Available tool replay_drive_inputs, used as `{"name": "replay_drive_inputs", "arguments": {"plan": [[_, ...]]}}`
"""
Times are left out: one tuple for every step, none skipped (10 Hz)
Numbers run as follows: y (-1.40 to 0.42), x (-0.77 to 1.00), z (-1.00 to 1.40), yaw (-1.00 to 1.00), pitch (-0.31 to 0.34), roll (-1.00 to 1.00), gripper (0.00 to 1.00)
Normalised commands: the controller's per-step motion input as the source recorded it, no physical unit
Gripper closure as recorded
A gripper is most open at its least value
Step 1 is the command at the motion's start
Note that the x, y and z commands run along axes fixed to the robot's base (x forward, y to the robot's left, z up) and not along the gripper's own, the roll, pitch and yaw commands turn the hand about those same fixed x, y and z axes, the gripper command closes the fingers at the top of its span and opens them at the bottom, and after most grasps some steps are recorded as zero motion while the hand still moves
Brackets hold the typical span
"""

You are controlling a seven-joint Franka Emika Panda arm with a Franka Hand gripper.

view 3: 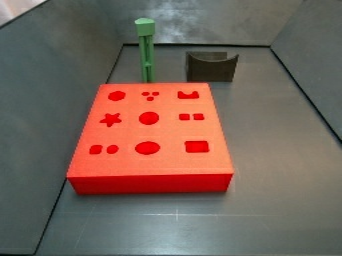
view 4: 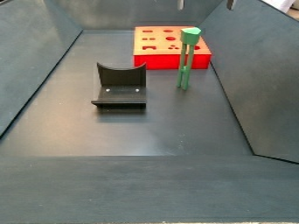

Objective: Pick up the 3 prong object. Move up. Move to above the board. Insert the 3 prong object.
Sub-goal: Pick up the 3 prong object.

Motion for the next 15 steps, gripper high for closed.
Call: {"name": "replay_drive_inputs", "arguments": {"plan": [[-0.10,-0.01,-0.27,0.11,-0.051,0.02,0.00],[-0.13,0.00,-0.27,0.17,-0.014,0.03,0.00],[-0.18,0.06,-0.24,0.26,0.000,0.01,0.00],[-0.20,0.11,-0.28,0.27,0.000,0.00,0.00],[-0.19,0.15,-0.31,0.27,-0.003,0.00,0.00],[-0.20,0.10,-0.34,0.24,-0.024,0.00,0.00],[-0.21,0.14,-0.35,0.24,-0.020,0.00,0.00],[-0.19,0.11,-0.37,0.23,-0.026,0.00,0.00],[-0.17,0.03,-0.39,0.23,-0.043,0.00,0.00],[-0.17,0.05,-0.38,0.24,-0.030,0.00,0.00],[-0.13,0.08,-0.41,0.24,-0.027,0.00,0.00],[-0.05,0.04,-0.44,0.21,-0.047,0.00,0.00],[-0.05,0.00,-0.47,0.19,-0.064,0.00,0.00],[0.00,0.00,-0.51,0.20,-0.076,0.00,0.00],[0.00,0.00,-0.48,0.17,-0.083,0.01,0.00]]}}
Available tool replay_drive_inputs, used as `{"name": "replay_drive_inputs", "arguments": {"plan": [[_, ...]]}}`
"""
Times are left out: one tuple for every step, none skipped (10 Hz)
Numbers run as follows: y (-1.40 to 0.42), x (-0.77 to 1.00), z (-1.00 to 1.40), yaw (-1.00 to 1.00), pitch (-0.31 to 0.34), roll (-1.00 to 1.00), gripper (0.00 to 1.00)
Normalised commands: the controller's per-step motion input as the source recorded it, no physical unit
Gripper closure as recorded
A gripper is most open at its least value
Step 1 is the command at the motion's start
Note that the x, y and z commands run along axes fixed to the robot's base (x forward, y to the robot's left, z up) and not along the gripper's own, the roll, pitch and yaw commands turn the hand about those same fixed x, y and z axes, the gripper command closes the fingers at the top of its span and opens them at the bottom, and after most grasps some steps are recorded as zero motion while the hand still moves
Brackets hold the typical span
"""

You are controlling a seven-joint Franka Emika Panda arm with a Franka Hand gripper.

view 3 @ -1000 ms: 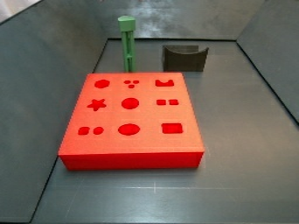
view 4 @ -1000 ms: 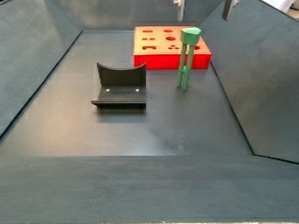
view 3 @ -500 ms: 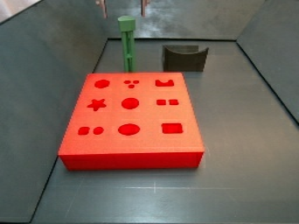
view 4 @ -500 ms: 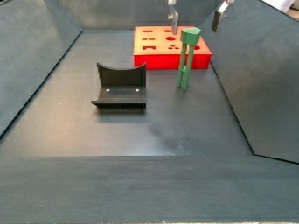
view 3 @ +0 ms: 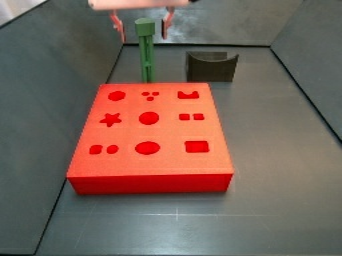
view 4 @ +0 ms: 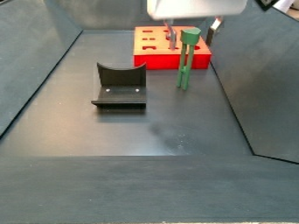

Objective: Pick up the 3 prong object. Move up. Move to above the board. Insert the 3 prong object.
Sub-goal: Pick up the 3 prong object.

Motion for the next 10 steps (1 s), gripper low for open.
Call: {"name": "replay_drive_inputs", "arguments": {"plan": [[0.00,0.00,0.00,0.00,0.000,0.00,0.00],[0.00,0.00,0.00,0.00,0.000,0.00,1.00],[0.00,0.00,0.00,0.00,0.000,0.00,1.00],[0.00,0.00,0.00,0.00,0.000,0.00,1.00],[0.00,0.00,0.00,0.00,0.000,0.00,1.00],[0.00,0.00,0.00,0.00,0.000,0.00,1.00],[0.00,0.00,0.00,0.00,0.000,0.00,1.00],[0.00,0.00,0.00,0.00,0.000,0.00,1.00],[0.00,0.00,0.00,0.00,0.000,0.00,1.00],[0.00,0.00,0.00,0.00,0.000,0.00,1.00]]}}
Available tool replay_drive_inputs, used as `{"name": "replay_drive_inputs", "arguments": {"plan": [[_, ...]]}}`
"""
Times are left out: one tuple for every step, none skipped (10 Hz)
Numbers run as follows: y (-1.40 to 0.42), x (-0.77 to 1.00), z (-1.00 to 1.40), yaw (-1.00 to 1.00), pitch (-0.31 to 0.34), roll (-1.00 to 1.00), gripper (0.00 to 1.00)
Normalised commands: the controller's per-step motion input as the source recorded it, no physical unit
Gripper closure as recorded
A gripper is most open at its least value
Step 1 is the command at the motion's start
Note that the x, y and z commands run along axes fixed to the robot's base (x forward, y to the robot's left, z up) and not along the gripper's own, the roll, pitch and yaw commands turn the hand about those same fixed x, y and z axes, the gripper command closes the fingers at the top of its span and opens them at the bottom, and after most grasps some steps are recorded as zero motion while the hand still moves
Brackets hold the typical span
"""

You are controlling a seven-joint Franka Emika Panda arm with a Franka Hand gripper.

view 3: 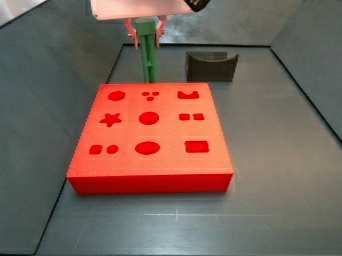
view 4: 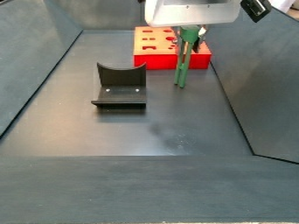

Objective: Pick up the 3 prong object. Move up. Move to above the board. Insert the 3 prong object.
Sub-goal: Pick up the 3 prong object, then move up.

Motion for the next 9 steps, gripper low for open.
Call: {"name": "replay_drive_inputs", "arguments": {"plan": [[0.00,0.00,0.00,0.00,0.000,0.00,1.00],[0.00,0.00,0.00,0.00,0.000,0.00,1.00],[0.00,0.00,0.00,0.00,0.000,0.00,1.00],[0.00,0.00,0.00,0.00,0.000,0.00,1.00],[0.00,0.00,0.83,0.00,0.000,0.00,1.00],[-0.05,-0.03,0.82,-0.02,0.012,0.00,1.00],[-0.04,-0.07,0.65,-0.02,0.043,-0.01,1.00],[-0.03,-0.05,0.56,-0.01,0.042,-0.01,1.00],[-0.02,-0.03,0.34,-0.01,0.041,-0.02,1.00]]}}
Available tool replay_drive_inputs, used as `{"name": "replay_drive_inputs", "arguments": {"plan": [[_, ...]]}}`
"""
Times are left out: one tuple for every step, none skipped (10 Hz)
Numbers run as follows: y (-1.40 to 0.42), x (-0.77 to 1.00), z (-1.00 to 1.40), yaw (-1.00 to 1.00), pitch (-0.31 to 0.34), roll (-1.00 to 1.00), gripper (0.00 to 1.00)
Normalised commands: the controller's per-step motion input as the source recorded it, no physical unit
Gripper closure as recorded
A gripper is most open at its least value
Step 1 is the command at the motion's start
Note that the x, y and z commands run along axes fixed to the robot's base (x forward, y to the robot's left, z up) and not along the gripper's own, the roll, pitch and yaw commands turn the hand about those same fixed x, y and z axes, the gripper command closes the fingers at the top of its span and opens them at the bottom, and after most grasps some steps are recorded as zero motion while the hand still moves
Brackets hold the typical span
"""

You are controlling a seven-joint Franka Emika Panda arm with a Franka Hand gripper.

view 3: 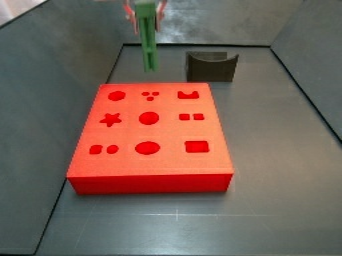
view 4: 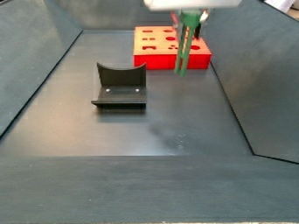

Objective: Pick up the 3 prong object. Move up. Move to above the board. Insert the 3 prong object.
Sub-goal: Move up, then move to above the board.

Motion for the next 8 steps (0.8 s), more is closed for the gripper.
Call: {"name": "replay_drive_inputs", "arguments": {"plan": [[-0.01,-0.02,0.17,0.00,0.045,-0.02,1.00],[-0.29,0.05,1.00,-0.21,-0.205,-0.27,1.00],[-0.29,0.04,1.00,-0.21,-0.197,-0.27,1.00],[-0.24,0.02,1.00,-0.15,-0.125,-0.26,1.00],[-0.21,0.01,1.00,-0.11,-0.074,-0.25,1.00],[-0.19,0.01,1.00,-0.08,-0.027,-0.22,1.00],[-0.16,0.01,1.00,-0.05,0.019,-0.17,1.00],[-0.15,0.02,1.00,-0.04,0.048,-0.15,1.00]]}}
